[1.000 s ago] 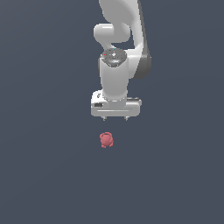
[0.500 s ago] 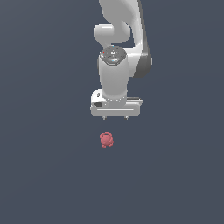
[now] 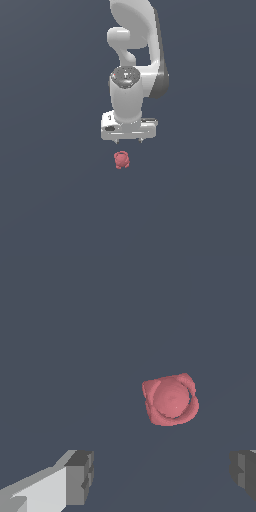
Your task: Pick up the object and move it to a goal position.
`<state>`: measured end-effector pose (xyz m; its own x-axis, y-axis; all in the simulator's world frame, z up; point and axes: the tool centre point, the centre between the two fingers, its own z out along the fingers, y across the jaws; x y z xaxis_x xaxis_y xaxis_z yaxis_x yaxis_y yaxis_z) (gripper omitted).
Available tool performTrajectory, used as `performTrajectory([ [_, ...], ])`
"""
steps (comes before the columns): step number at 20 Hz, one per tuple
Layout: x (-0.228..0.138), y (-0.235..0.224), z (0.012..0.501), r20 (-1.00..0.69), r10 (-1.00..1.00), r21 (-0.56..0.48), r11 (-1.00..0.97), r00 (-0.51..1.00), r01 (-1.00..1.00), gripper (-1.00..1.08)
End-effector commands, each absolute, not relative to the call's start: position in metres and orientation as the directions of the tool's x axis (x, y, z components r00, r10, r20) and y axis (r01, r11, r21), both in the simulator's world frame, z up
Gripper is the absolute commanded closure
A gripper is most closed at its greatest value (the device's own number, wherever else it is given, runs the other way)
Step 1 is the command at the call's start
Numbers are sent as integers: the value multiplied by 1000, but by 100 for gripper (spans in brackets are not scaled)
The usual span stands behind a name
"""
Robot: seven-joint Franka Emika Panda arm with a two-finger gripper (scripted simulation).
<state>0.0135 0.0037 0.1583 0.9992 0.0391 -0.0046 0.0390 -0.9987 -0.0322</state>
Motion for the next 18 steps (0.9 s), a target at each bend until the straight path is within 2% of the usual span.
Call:
performTrajectory([
  [1,19,-3,146,-3,77,-25,-997,997,77,-92],
  [10,36,-24,101,0,211,-4,-977,977,211,-92],
  [18,39,-29,90,-1,238,-1,-971,971,238,-92],
])
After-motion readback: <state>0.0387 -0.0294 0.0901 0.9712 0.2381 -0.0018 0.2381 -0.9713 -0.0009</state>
